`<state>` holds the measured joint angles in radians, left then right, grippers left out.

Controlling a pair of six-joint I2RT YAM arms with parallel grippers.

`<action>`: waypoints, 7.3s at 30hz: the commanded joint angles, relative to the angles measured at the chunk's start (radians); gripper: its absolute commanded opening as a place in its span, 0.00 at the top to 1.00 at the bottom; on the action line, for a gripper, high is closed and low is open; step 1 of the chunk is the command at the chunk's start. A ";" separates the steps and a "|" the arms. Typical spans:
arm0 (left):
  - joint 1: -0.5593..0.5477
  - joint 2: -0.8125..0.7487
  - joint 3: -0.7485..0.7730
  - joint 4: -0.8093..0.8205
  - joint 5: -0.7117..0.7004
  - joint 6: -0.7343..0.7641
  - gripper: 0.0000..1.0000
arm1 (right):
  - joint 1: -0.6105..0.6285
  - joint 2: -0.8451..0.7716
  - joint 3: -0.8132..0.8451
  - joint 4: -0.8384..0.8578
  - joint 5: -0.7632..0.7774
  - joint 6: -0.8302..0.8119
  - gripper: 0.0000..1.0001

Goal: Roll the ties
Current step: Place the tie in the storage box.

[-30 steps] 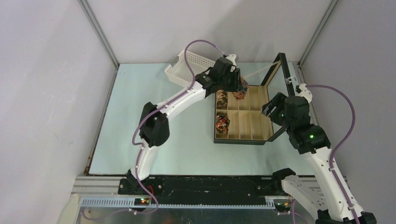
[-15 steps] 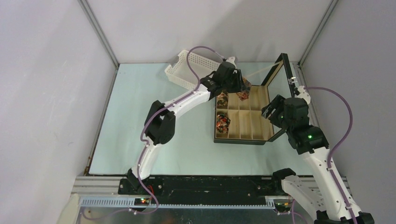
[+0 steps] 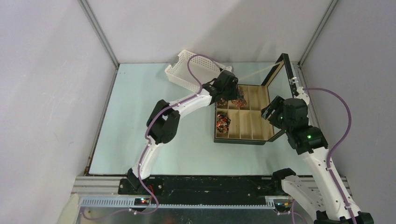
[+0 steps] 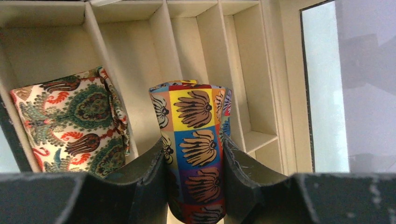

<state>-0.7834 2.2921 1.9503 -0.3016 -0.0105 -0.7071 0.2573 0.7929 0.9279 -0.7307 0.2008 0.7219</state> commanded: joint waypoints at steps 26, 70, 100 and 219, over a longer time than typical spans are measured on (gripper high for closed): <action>-0.018 0.048 0.144 -0.189 -0.190 0.084 1.00 | -0.010 -0.012 -0.041 -0.001 -0.014 0.010 0.32; -0.063 0.265 0.387 -0.466 -0.375 0.184 1.00 | -0.011 -0.004 -0.073 0.028 -0.053 0.011 0.32; -0.066 0.195 0.371 -0.458 -0.324 0.205 0.89 | -0.009 0.000 -0.079 0.036 -0.060 0.011 0.32; 0.023 -0.002 0.238 -0.732 -0.317 -0.222 1.00 | 0.088 0.018 0.071 0.122 -0.108 -0.182 0.27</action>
<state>-0.7734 2.3096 2.1311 -0.9821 -0.2855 -0.9340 0.3500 0.8150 0.9981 -0.6270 0.0906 0.5388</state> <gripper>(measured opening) 0.384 0.727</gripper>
